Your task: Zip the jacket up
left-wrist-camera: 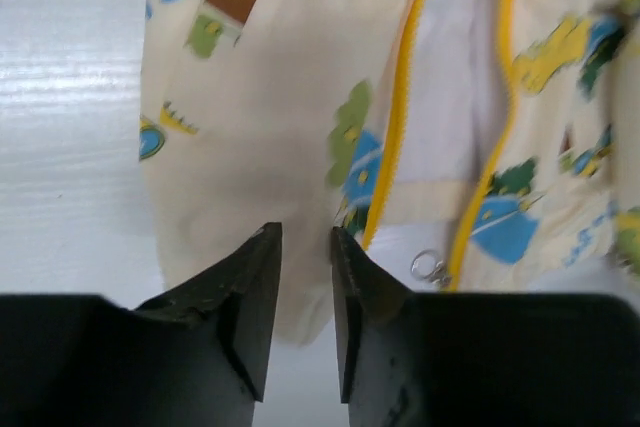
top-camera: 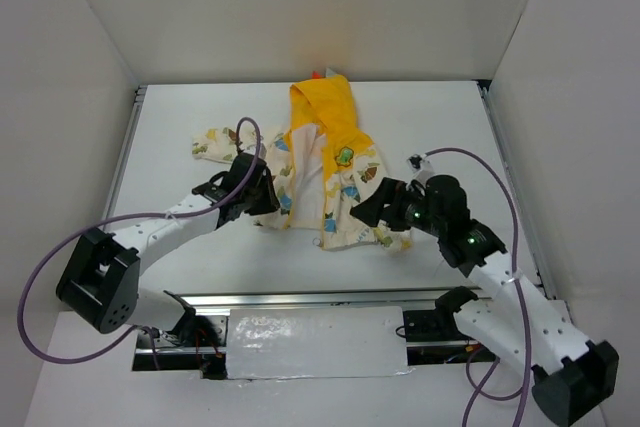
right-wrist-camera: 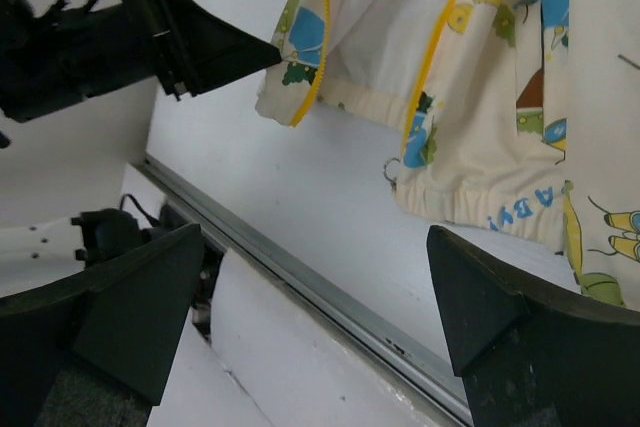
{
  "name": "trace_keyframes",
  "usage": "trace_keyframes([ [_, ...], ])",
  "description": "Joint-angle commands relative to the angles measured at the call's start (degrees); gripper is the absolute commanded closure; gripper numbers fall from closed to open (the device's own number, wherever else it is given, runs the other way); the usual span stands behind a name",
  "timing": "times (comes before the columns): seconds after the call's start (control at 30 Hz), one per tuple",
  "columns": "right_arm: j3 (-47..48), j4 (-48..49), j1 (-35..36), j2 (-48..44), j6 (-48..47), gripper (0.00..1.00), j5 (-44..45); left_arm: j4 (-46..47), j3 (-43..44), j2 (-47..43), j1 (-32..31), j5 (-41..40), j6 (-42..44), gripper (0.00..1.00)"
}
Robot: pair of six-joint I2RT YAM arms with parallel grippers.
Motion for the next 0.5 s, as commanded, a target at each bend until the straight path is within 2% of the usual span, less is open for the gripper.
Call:
trace_keyframes([
  [0.0, 2.78, 5.43, 4.86, 6.19, -0.95, 0.00, 6.64, 1.37, -2.98, -3.10, 0.18, 1.42, -0.25, 0.57],
  [0.03, 2.79, 6.39, 5.58, 8.12, -0.78, 0.00, 7.00, 1.63, -3.61, -3.54, 0.18, 2.04, -0.16, 0.50],
  [0.07, 2.62, 7.01, 6.11, 8.66, -0.60, 0.00, 7.44, 2.07, -4.05, -3.98, 0.18, 2.65, -0.07, 0.38],
  [0.17, 1.74, 8.59, 7.69, 9.63, 0.28, 0.00, 8.76, 2.69, -5.11, -7.05, 0.09, 5.20, 0.02, 0.28],
  [0.23, 1.39, 9.03, 8.31, 9.98, 0.54, 0.00, 9.29, 3.04, -5.37, -8.72, 0.00, 7.30, 0.02, 0.31],
  [0.27, 1.12, 9.03, 8.57, 10.07, 0.54, 0.00, 9.55, 3.56, -5.72, -10.21, -0.35, 8.10, -0.07, 0.35],
  [0.37, 0.51, 8.77, 9.01, 10.68, 0.72, 0.00, 10.60, 3.66, -4.94, -11.11, -2.97, 9.95, 0.19, 0.35],
  [0.47, 0.07, 8.42, 9.10, 11.30, 0.81, 0.00, 11.57, -1.59, -0.39, -7.70, -8.50, 3.74, 1.24, 0.34],
])
